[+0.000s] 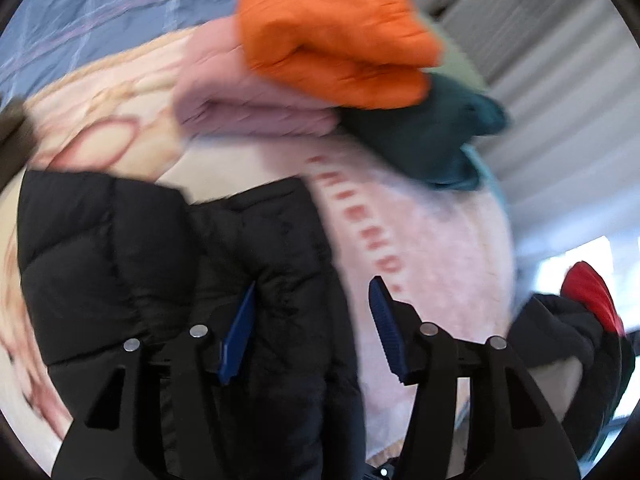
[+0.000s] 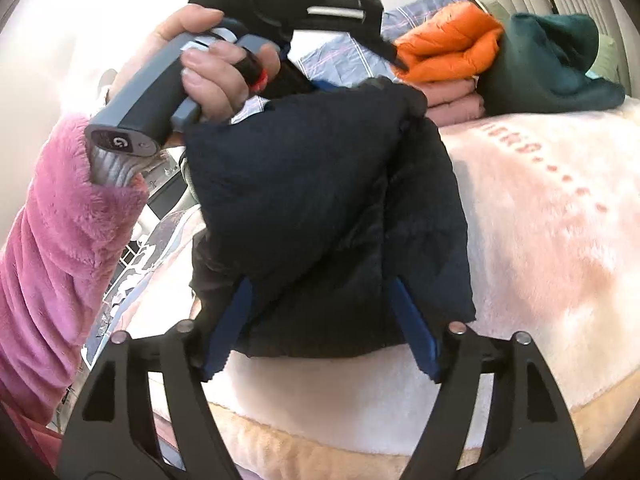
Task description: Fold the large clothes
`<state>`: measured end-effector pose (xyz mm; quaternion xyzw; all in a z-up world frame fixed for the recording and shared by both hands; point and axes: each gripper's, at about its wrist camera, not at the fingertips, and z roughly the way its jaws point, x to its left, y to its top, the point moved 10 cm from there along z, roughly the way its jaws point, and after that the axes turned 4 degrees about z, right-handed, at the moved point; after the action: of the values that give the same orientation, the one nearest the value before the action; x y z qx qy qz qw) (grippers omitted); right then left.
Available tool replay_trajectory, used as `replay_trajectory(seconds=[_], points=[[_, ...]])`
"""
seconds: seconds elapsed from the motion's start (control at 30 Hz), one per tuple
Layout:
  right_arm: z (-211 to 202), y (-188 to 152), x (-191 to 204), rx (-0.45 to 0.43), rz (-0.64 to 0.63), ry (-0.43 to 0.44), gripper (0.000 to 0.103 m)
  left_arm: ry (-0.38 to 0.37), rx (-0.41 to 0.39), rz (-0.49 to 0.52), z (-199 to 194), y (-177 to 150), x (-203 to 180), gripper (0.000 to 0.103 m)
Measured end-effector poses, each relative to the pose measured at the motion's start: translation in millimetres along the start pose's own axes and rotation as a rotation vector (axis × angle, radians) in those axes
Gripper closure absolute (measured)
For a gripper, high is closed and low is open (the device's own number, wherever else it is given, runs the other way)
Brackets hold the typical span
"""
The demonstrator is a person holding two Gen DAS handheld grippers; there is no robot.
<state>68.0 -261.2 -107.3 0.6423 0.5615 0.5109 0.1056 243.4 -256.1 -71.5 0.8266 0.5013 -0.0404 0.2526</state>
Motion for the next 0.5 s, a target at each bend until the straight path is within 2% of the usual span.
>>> replay_trajectory(seconds=[0.1,0.27,0.37,0.43,0.5], points=[[-3.0,10.1,7.5,-0.027,-0.002,-0.01,0.02,-0.052,-0.039,0.081,-14.9,2.3,-25.2,0.047],[6.5,27.2,13.3,-0.044,0.022,-0.009,0.016,-0.014,-0.121,0.172,-46.3,-0.8,-38.9,0.047],[11.8,34.6,25.0,-0.038,0.019,0.027,0.016,-0.013,-0.213,0.175,-81.7,-2.8,-25.4,0.047],[12.9,37.5,36.4,-0.045,-0.017,0.032,0.014,-0.015,-0.289,0.149,-112.2,-5.9,-5.3,0.047],[11.9,38.0,45.2,-0.045,-0.047,0.03,0.013,0.019,-0.366,0.126,-143.3,-12.8,24.2,0.047]])
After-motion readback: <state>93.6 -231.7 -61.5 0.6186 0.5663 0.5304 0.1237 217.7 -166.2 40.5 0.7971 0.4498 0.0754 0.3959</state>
